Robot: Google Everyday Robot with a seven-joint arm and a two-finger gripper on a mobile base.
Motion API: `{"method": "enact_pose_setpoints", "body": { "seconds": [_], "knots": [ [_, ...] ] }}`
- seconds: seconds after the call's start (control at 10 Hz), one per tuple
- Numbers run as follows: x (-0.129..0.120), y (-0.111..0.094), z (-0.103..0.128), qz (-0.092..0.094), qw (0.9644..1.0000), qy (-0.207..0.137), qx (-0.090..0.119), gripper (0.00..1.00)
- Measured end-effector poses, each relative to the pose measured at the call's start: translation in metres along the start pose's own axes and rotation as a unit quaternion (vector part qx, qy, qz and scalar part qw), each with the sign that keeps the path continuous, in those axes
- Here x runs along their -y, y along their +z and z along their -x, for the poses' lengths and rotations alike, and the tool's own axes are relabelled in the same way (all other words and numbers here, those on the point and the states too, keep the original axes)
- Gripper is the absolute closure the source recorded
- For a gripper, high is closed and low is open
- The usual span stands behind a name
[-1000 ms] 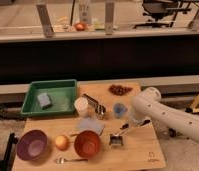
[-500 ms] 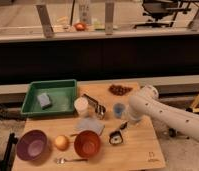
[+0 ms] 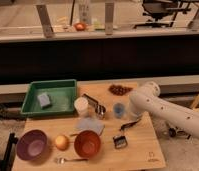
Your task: Place brush in metal cup
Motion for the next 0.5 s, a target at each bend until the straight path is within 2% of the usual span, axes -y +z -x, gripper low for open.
{"method": "enact_pose_setpoints", "body": {
  "seconds": [0.1,0.4,0.5],
  "knots": [
    [0.0004,0.0001,-0.0026,-0.001,1.0000,0.001,-0.003,0.52],
    [-0.0053,0.0021,0.0061,0.013,0.9996,-0.019,-0.014,0.23],
    [-0.0084,0.0025,0.0073,0.017,0.9995,-0.022,-0.018,0.20]
  ]
}}
